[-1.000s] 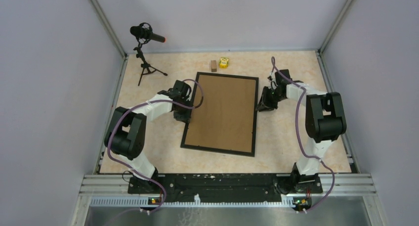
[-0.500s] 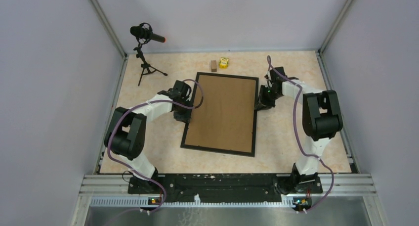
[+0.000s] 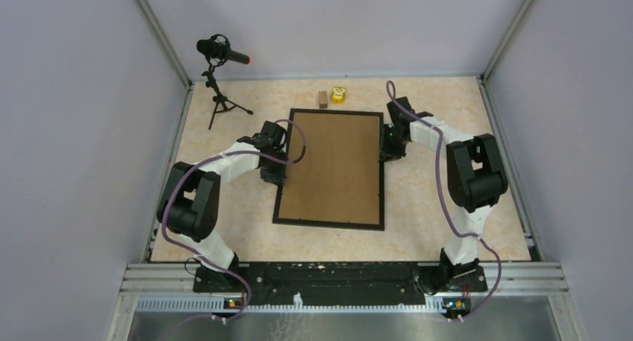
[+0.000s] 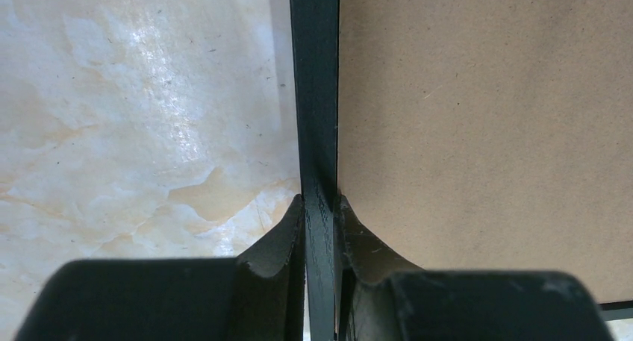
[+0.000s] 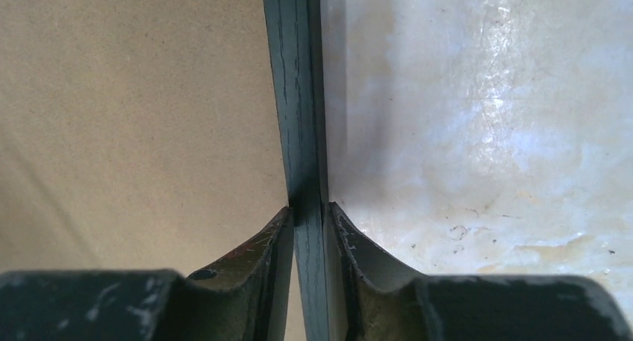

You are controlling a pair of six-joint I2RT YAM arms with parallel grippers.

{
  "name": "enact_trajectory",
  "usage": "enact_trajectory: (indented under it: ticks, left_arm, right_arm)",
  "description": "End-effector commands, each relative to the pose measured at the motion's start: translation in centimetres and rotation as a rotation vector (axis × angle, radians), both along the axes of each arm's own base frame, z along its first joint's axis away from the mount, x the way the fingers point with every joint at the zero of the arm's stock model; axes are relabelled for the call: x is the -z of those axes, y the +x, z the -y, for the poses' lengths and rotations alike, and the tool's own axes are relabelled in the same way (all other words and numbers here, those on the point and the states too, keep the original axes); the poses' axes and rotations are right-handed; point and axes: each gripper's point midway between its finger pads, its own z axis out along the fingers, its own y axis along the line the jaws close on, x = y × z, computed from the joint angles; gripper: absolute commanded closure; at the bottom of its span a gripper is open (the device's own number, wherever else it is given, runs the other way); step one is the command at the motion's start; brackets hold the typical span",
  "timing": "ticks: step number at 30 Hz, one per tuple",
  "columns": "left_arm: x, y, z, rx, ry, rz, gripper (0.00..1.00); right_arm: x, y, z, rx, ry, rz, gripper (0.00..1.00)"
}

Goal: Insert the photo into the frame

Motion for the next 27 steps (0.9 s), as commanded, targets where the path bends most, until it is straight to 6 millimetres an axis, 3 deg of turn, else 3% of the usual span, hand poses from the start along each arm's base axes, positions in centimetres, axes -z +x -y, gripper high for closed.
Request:
enact_trajectory:
  ticks: [1,5,9,13,15,20,27]
  left_arm:
    - [2.1,-1.7,0.1,0.026,0.017,-0.065,0.9]
    - [2.0,-1.6,0.1,0.026,0.019,-0.064,0.9]
    - [2.1,-1.8,-0.2,0.027,0.032,-0.066,0.9]
    - [2.1,-1.7,-0.1,0.028,0.028,-0.064,0.9]
    - [2.1,-1.8,-0.2,0.028,0.03,-0.066,0.9]
    - [2.1,-1.7,-0.1,0.029,0.027,-0.064,0.91]
    - [2.1,-1.8,-0.1,0.032,0.025,-0.067,0.91]
  right_arm:
    - [2.2,-1.9,-1.5,-0.039,-0.075,-0.065,0.69]
    - [-0.4,-0.4,-2.5,-0.07,-0.044,-0.028,0.48]
    - [-5.2,1.5,-3.0,-0.095,0.052,0.08,0.4]
    - [-8.8,3.8,-0.7,-0.083,0.109,0.16,0.41]
    - [-9.0,3.7,0.2,-0.098,0.114,0.151,0.45]
    - [-7.3,2.2,1.1,-0.133,0.116,0.101,0.6]
    - [-4.7,1.1,0.8,-0.173,0.13,0.043,0.7]
